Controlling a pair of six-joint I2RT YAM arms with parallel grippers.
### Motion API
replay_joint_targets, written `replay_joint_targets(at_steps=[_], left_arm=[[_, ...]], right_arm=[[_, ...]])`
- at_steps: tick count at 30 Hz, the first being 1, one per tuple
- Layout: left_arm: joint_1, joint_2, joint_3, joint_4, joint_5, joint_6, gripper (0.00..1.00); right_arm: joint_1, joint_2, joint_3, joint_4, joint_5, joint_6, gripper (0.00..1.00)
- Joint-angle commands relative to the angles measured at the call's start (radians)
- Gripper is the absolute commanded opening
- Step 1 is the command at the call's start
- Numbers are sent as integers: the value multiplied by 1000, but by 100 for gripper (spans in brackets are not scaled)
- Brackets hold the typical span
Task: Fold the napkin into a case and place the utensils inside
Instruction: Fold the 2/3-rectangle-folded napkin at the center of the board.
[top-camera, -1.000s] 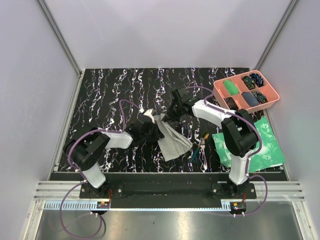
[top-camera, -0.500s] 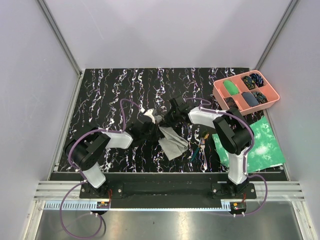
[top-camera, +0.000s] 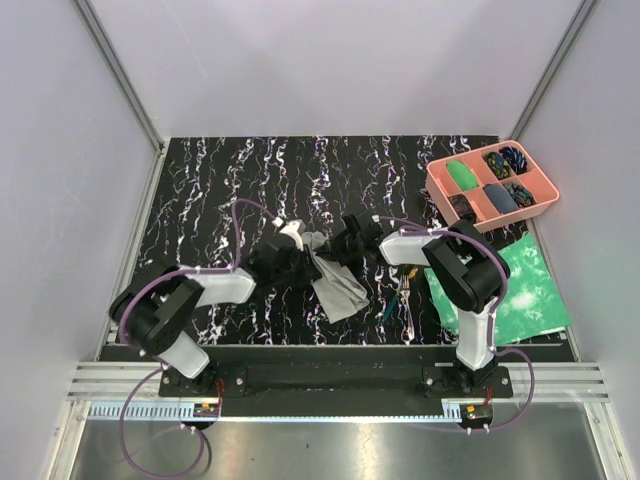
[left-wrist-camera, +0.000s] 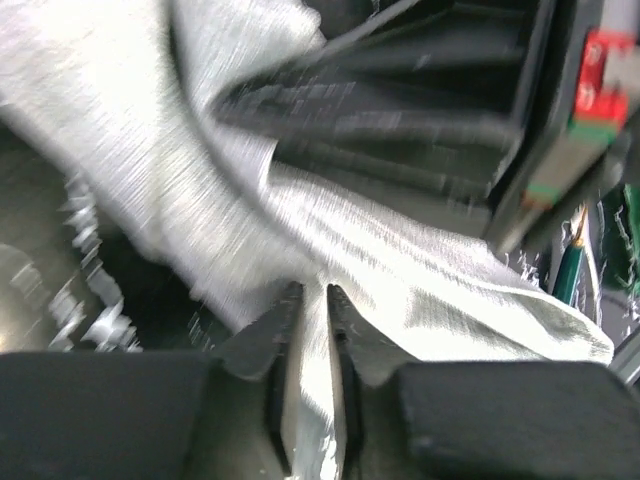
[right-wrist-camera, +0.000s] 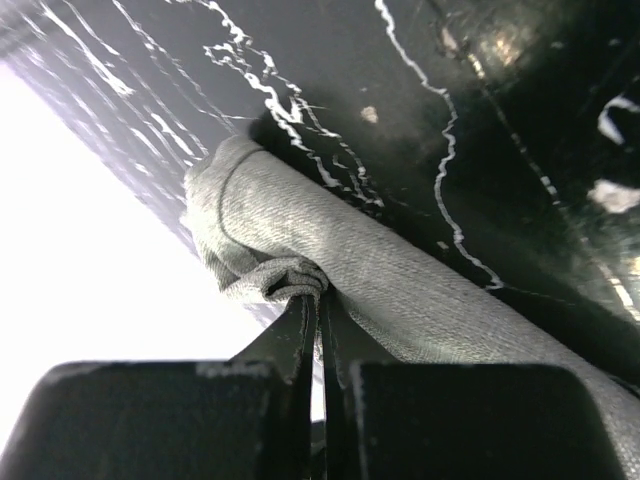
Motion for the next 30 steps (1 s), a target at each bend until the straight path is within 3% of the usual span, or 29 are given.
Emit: replay_joint_targets(at_steps=[1,6,13,16,30], left_arm=[[31,-132,19,-181,-76,56,20],[85,-122,20,-240,-89,53,13],[94,32,3,-41,3,24,7],[89,67,8,-31,7,15,5],[85,-13,-38,-80,-9,38,5]], right_arm=[[17,-38,-4,97,53,103,0],[23,-47,11,65,76,93,0],[37,-41,8,71,84,146,0],[52,-53,15,68,110,174,0],[72,43,-59,276,199,346,0]])
